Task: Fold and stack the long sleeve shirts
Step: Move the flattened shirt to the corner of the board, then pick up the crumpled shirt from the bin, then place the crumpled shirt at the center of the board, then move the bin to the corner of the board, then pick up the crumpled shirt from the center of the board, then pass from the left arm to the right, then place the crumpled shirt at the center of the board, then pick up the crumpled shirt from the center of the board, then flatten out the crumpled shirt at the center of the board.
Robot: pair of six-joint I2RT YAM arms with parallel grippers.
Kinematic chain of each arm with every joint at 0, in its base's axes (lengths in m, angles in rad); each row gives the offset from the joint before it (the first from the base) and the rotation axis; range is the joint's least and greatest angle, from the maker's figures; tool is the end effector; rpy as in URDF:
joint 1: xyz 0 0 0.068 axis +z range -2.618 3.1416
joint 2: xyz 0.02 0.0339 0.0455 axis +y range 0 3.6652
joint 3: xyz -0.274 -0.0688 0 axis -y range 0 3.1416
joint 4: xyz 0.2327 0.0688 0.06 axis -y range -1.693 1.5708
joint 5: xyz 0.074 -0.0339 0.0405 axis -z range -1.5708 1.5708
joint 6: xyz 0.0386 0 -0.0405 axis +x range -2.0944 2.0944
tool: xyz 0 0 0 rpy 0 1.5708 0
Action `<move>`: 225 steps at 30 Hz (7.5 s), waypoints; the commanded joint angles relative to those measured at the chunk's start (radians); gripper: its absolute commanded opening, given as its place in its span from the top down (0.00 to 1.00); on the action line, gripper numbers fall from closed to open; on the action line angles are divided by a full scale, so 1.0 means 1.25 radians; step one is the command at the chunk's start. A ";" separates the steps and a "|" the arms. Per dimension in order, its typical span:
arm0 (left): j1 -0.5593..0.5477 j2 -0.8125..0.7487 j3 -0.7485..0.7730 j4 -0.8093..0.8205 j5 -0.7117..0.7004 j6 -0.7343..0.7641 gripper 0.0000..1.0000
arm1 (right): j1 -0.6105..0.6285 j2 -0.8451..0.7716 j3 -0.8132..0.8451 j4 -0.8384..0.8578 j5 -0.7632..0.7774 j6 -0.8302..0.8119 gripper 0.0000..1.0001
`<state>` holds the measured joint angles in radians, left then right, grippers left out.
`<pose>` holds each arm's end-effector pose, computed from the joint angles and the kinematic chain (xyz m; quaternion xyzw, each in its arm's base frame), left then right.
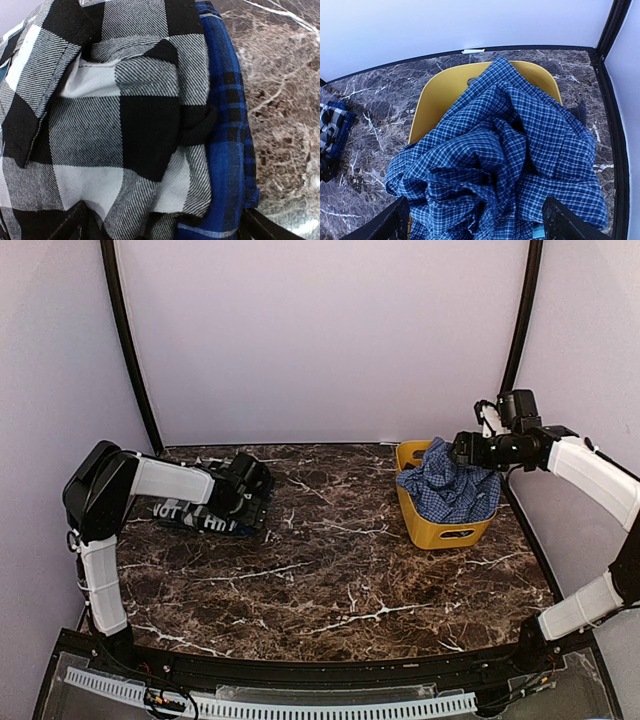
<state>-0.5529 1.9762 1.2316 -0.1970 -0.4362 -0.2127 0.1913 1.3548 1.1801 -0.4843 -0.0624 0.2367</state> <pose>0.3524 -0.1983 0.1636 0.0912 0.9263 0.0780 0.3571 0.2841 0.0575 0.3309 0.0066 0.8975 0.1208 0.4241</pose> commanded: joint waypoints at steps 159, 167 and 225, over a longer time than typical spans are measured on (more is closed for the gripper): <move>-0.186 -0.325 0.017 0.306 0.613 -0.018 0.41 | 0.020 0.040 0.180 -0.129 0.176 -0.063 0.57; -0.165 -0.348 -0.113 0.192 0.431 0.041 0.18 | 0.169 -0.021 0.050 -0.072 0.164 -0.041 0.08; 0.017 -0.496 0.221 0.112 0.509 -0.063 1.00 | 0.227 -0.029 0.431 -0.237 0.326 -0.092 1.00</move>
<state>-0.5461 1.3174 1.4685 -0.0189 0.1841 -0.3355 0.5190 1.3350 1.6516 -0.7422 0.2039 0.1421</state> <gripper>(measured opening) 0.009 0.003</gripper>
